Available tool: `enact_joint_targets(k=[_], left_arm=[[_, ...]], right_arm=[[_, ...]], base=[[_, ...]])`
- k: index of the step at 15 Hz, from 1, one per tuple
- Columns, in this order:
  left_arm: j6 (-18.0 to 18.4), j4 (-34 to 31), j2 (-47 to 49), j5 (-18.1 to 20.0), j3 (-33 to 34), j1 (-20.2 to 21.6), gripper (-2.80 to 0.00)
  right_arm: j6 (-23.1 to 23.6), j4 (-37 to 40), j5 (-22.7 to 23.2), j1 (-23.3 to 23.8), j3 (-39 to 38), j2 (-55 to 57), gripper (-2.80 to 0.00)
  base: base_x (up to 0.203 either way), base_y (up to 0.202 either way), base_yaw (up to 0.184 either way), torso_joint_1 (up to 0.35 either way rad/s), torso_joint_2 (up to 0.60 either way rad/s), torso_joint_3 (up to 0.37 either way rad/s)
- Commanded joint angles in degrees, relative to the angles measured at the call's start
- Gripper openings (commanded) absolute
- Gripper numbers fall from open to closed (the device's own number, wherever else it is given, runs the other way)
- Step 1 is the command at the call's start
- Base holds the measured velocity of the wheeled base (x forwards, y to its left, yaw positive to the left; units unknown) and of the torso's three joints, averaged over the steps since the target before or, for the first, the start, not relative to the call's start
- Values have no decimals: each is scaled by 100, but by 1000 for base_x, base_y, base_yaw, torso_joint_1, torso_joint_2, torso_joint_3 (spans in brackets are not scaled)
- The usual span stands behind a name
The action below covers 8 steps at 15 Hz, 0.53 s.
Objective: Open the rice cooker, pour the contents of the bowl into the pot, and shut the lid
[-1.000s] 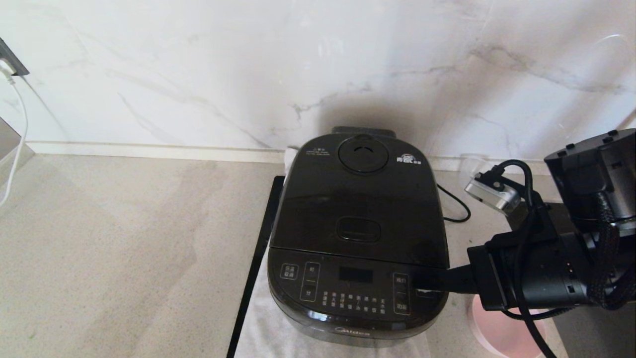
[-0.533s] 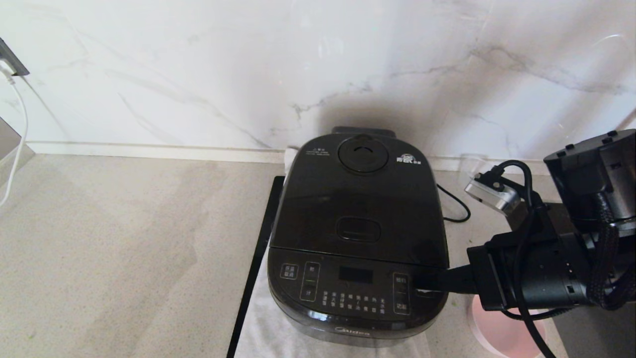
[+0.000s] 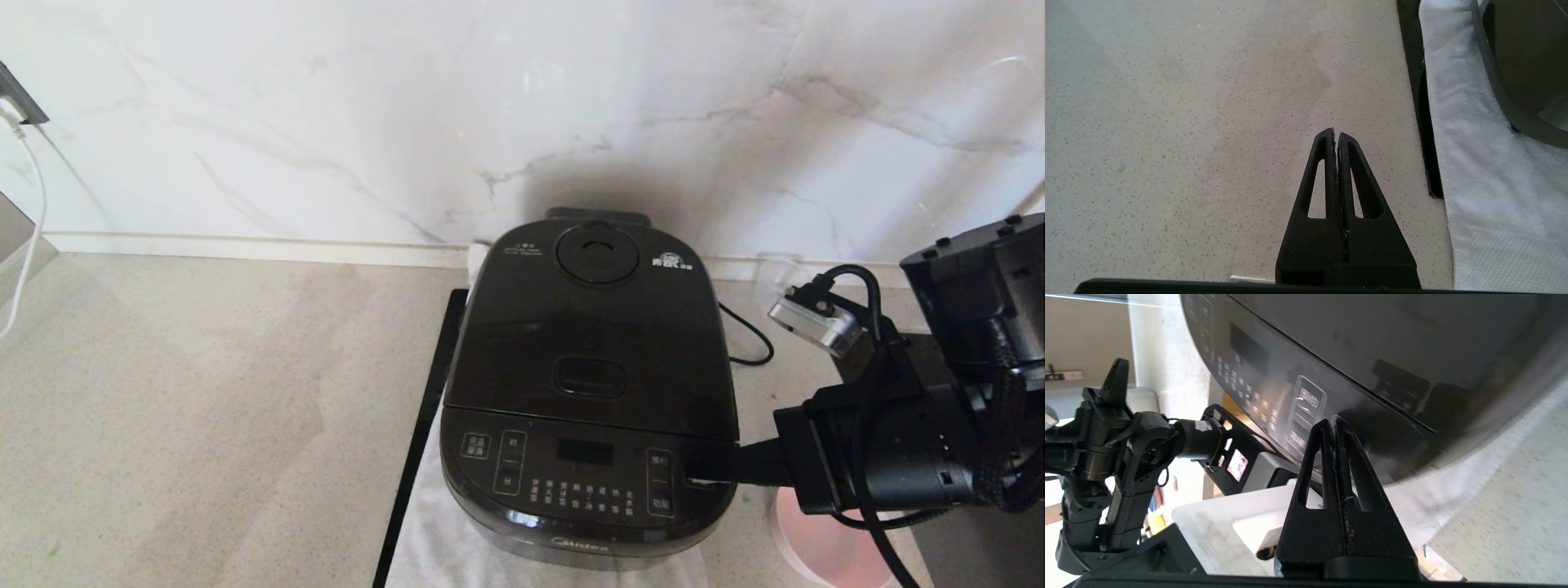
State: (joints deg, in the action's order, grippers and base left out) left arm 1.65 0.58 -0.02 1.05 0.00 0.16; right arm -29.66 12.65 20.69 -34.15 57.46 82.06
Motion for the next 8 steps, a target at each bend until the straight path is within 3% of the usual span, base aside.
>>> enact_joint_targets(k=[1,6,8], left_arm=[[2,4,2,1,53,2,-280],[2,4,2,1,53,2,-280],[2,4,2,1,53,2,-280]], right_arm=[[-14,-21,31,4,170,-260,-280],[-17,9,-35,9,603,-877,-280],[22,92,-195,291,758,-1103,-280]], base=[[0,0,0,0,0,0],[0,0,0,0,0,0],[0,0,0,0,0,0]])
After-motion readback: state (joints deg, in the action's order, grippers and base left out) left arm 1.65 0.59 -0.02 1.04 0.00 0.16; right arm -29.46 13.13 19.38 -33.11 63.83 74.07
